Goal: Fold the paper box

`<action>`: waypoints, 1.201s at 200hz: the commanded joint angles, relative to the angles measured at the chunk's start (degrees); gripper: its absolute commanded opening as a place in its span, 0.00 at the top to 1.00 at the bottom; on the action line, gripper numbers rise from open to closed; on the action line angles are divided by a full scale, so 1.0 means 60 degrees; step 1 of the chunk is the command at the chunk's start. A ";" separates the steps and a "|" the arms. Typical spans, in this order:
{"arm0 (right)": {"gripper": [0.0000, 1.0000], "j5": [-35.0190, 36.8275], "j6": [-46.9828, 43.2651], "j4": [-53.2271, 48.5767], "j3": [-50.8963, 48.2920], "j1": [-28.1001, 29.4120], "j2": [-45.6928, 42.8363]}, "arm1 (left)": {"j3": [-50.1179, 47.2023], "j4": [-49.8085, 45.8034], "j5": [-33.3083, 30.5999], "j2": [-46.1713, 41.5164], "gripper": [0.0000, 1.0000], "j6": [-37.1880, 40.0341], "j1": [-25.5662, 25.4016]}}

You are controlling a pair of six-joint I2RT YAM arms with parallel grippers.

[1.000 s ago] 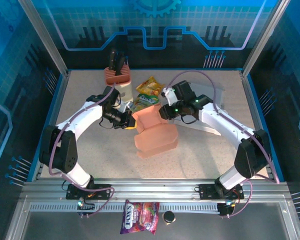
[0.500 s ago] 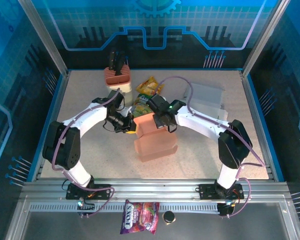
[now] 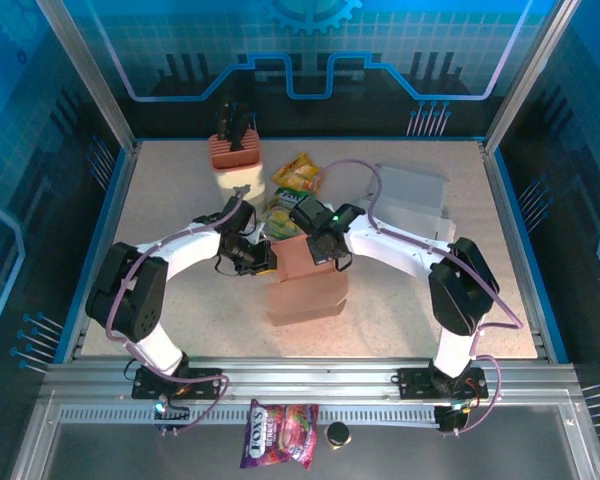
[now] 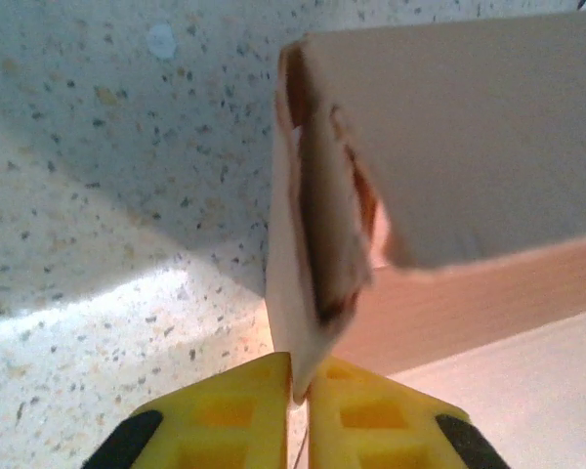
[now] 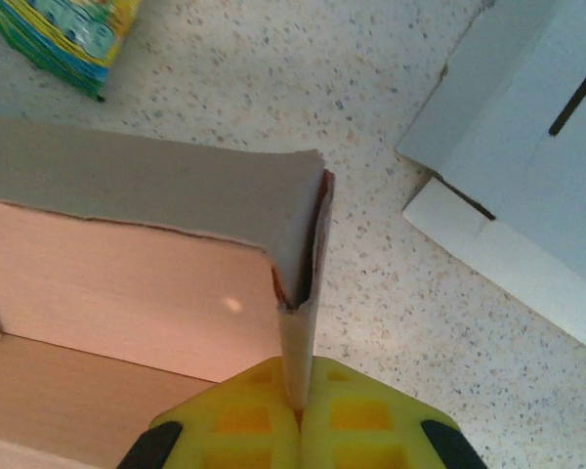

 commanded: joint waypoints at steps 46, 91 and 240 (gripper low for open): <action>1.00 -0.0354 0.0568 -0.0522 -0.0147 -0.0078 0.0411 | -0.0582 0.1087 -0.1089 -0.0182 0.82 -0.0742 -0.0408; 1.00 -0.0394 0.0908 -0.0731 -0.0101 -0.0100 0.0451 | -0.0311 0.0619 -0.2377 -0.0189 0.87 -0.0903 -0.0949; 1.00 -0.0507 0.1660 -0.0794 -0.0334 -0.0132 0.0374 | 0.0219 -0.1211 -0.5250 -0.0146 0.82 -0.2645 -0.2730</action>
